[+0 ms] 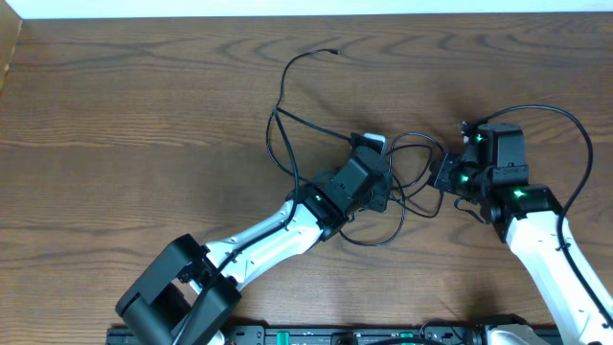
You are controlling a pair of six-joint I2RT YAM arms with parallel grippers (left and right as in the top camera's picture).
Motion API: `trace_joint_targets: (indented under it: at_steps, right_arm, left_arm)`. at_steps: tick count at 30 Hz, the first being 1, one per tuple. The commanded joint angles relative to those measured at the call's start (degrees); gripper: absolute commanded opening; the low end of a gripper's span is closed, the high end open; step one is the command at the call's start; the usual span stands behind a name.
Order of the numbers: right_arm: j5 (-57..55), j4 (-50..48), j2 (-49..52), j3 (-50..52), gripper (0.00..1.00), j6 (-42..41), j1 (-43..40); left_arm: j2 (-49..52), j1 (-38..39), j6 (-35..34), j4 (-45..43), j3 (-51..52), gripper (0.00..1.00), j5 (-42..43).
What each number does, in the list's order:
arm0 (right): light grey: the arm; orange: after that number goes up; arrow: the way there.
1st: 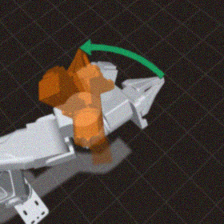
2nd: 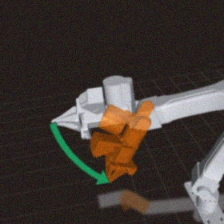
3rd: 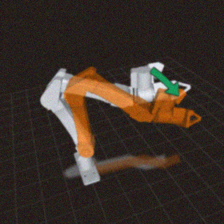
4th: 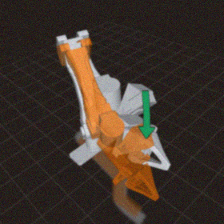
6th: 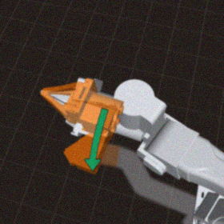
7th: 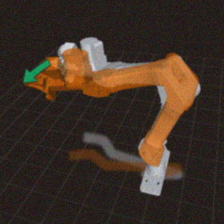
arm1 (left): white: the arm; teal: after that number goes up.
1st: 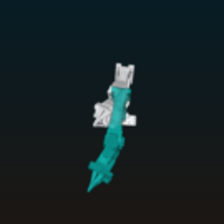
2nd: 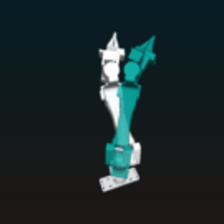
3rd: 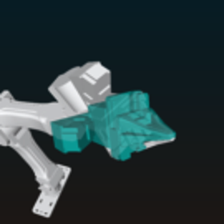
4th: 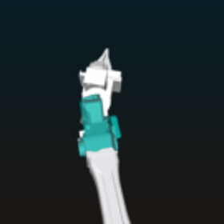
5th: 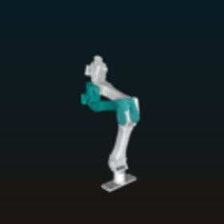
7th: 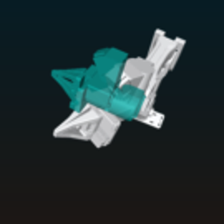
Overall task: Untangle cables
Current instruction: 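Hold the black cable with both grippers and lift the loops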
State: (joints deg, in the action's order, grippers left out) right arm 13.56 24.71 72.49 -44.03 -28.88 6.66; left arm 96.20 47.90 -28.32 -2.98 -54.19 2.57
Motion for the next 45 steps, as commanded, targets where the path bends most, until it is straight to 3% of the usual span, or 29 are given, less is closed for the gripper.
trace_joint_targets:
  at_steps: [1, 5, 7, 12, 19, 30, 45]
  right_arm:
    - [0.55, 0.35, -1.66, 0.22, 0.01, 2.19, -0.20]
    - [0.55, 0.39, -1.79, 0.22, 0.01, 2.38, -0.24]
    - [0.55, 0.50, -1.79, 0.22, 0.01, 2.38, -0.24]
    - [0.04, 1.09, -1.79, 0.22, 0.01, 2.82, -0.24]
    - [-2.71, 2.08, -1.79, 0.22, 0.01, 2.78, -0.24]
    - [-8.96, 4.79, -1.79, 0.22, 0.01, 1.42, -0.31]
    - [-14.71, 6.32, -1.77, 0.22, 0.01, 0.85, -0.79]
  left_arm:
    - [-0.33, 0.02, 0.61, 0.31, -0.39, 0.13, -2.25]
    - [-0.35, 0.02, 0.59, 0.52, -0.39, 0.13, -3.17]
    - [-0.37, 0.00, 0.57, 2.71, -0.39, 0.08, -8.66]
    - [-2.23, -0.55, -0.96, 11.50, -0.42, 0.08, -22.40]
    - [-13.51, -4.37, -0.94, 23.67, -0.42, 0.08, -35.78]
    - [-30.32, -15.13, -0.94, 30.62, -0.42, 0.07, -36.68]
    - [-32.61, -19.28, -4.46, 35.63, -0.42, 0.08, -35.63]
